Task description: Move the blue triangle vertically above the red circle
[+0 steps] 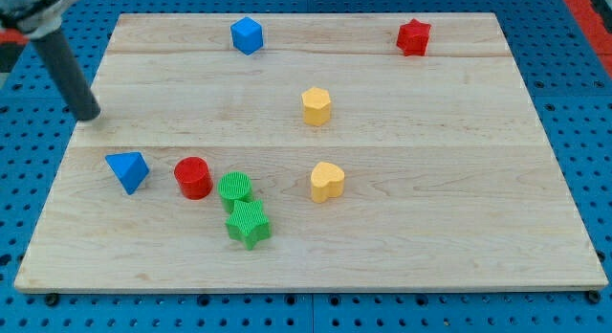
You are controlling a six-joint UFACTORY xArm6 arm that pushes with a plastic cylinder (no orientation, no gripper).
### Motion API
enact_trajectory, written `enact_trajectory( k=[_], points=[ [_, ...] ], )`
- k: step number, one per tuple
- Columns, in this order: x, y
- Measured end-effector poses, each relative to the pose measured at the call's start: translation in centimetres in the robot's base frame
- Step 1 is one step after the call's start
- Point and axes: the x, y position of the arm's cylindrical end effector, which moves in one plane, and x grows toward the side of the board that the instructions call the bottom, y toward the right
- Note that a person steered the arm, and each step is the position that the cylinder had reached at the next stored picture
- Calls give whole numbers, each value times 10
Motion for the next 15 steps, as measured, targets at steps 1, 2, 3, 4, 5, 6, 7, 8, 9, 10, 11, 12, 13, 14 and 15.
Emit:
enact_trajectory(
  k=[1, 2, 3, 4, 5, 6, 7, 8, 9, 10, 11, 12, 13, 14, 15],
  points=[
    [69, 5],
    [108, 42],
    [99, 68],
    [81, 69],
    [79, 69],
    [83, 66],
    [66, 77],
    [50, 77],
    [50, 62],
    [39, 55],
    [5, 59],
    [-2, 54],
    [-8, 52],
    [-25, 53],
    [-45, 69]
  ],
)
